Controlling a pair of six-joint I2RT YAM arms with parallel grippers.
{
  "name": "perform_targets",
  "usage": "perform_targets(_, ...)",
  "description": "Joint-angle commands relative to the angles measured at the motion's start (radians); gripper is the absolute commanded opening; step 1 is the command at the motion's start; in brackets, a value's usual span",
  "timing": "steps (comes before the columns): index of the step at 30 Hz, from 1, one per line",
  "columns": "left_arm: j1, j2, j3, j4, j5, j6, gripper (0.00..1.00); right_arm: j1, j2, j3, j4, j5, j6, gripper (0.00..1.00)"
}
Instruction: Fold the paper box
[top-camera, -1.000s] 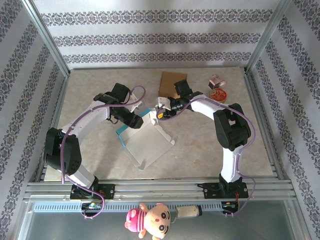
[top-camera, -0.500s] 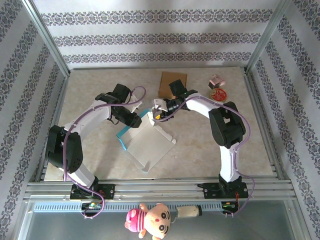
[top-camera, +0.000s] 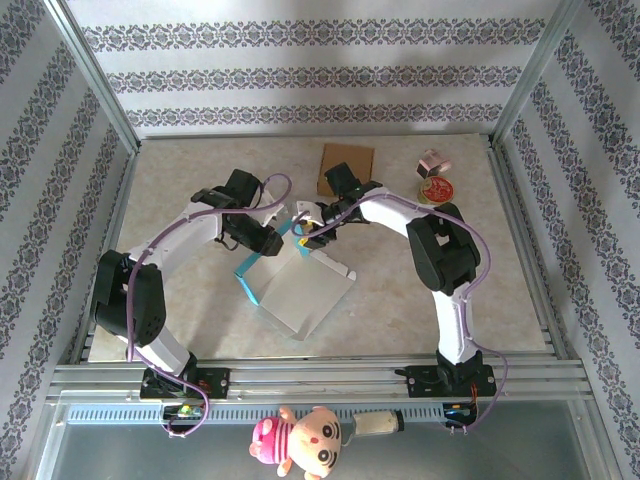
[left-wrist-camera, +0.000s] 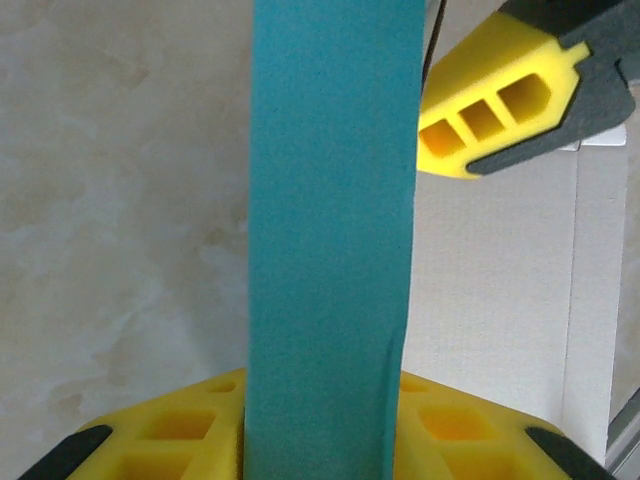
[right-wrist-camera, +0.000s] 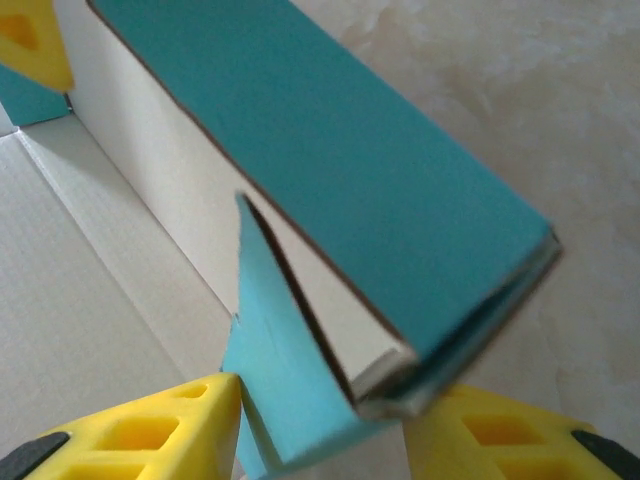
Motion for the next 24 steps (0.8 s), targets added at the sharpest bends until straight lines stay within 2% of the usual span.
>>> perform_targets(1,0.001,-0.004,-0.025,0.048,0.047,-0.021,0.32,0.031,0.014,0.035,0.000,-0.005,0.069,0.46)
perform_targets(5,0.002,-0.011,-0.039,0.071,0.049,-0.037,0.32,0.050,0.009,0.039,0.022,0.052,0.142,0.45)
perform_targets(9,0.001,-0.013,-0.050,0.098,0.061,-0.061,0.32,0.071,0.005,0.044,0.035,0.098,0.206,0.39)
perform_targets(15,0.001,-0.027,-0.062,0.123,0.054,-0.081,0.32,0.093,0.003,0.036,0.095,0.244,0.357,0.20)
perform_targets(19,0.003,-0.039,-0.076,0.138,0.047,-0.097,0.32,0.098,0.004,0.025,0.121,0.356,0.447,0.21)
perform_targets(22,0.001,-0.048,-0.087,0.160,0.044,-0.112,0.32,0.109,-0.003,0.012,0.130,0.390,0.460,0.24)
perform_targets(24,0.001,-0.053,-0.091,0.172,0.046,-0.119,0.32,0.117,-0.009,0.004,0.133,0.394,0.455,0.22)
